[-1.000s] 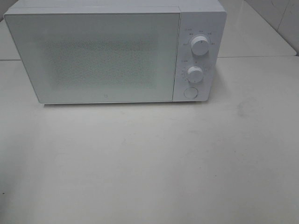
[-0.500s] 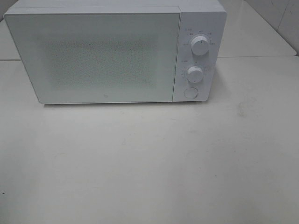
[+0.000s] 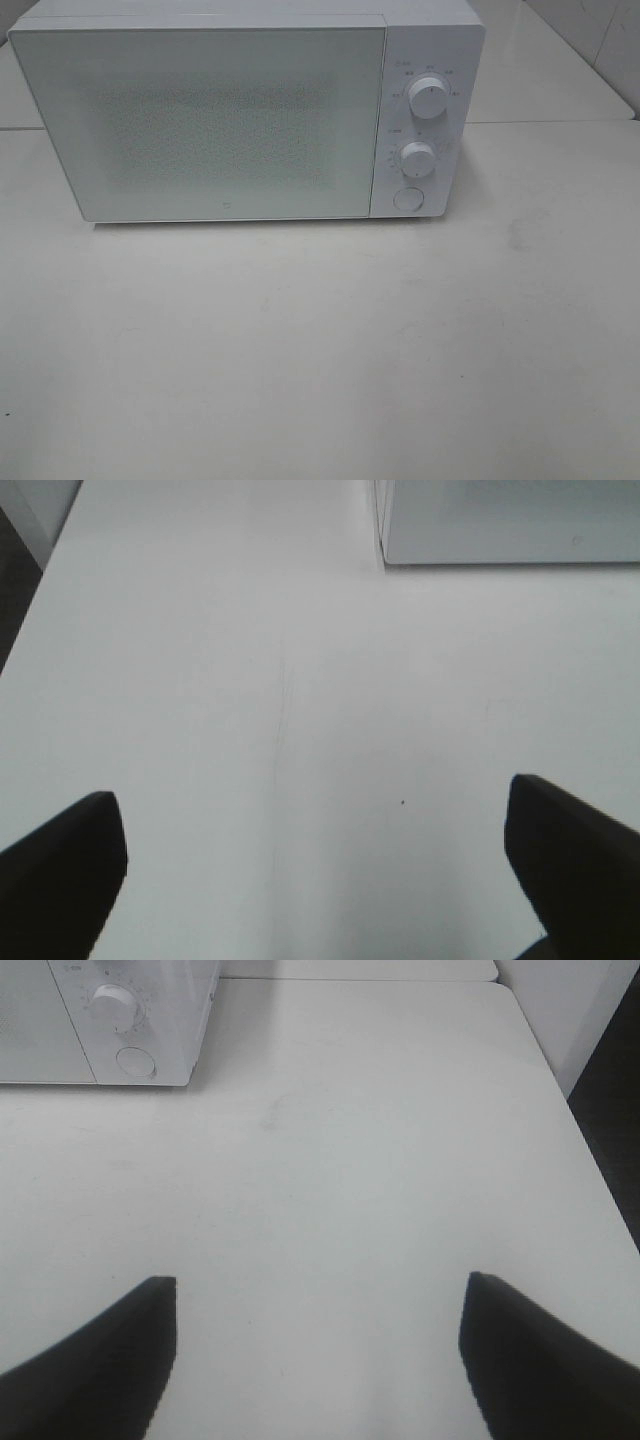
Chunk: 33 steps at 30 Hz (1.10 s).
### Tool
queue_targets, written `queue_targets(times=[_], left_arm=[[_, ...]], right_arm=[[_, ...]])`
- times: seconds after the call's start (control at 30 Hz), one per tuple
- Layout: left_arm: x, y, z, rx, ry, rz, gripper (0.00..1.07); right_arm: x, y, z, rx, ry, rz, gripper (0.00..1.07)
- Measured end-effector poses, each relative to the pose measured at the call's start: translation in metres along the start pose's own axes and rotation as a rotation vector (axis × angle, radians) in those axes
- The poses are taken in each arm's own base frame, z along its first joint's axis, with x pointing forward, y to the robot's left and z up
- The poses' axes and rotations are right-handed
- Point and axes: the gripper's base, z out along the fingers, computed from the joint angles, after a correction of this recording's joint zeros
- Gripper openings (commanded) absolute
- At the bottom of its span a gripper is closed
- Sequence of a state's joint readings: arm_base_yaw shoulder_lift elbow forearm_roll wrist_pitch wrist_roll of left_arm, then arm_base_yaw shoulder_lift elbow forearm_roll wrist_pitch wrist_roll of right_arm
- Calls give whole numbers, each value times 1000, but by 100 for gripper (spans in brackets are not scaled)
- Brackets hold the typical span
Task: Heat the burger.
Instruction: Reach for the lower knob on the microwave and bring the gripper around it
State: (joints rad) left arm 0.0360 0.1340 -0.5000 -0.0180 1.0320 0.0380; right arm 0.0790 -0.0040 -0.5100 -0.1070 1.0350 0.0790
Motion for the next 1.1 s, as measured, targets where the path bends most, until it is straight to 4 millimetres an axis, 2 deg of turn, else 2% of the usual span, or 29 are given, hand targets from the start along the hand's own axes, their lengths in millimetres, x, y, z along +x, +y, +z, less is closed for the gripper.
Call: queue_targets(times=[0.07,0.17,1.1], left_arm=[[7,0,-12,-6,-87,-1,98],[11,-1,-18,-7,-135,0,98],[11,-1,-19,-7,-138,0,98]], right_arm=[[0,0,0,0,0,0,75],[0,0,0,0,0,0,75],[0,0,0,0,0,0,75]])
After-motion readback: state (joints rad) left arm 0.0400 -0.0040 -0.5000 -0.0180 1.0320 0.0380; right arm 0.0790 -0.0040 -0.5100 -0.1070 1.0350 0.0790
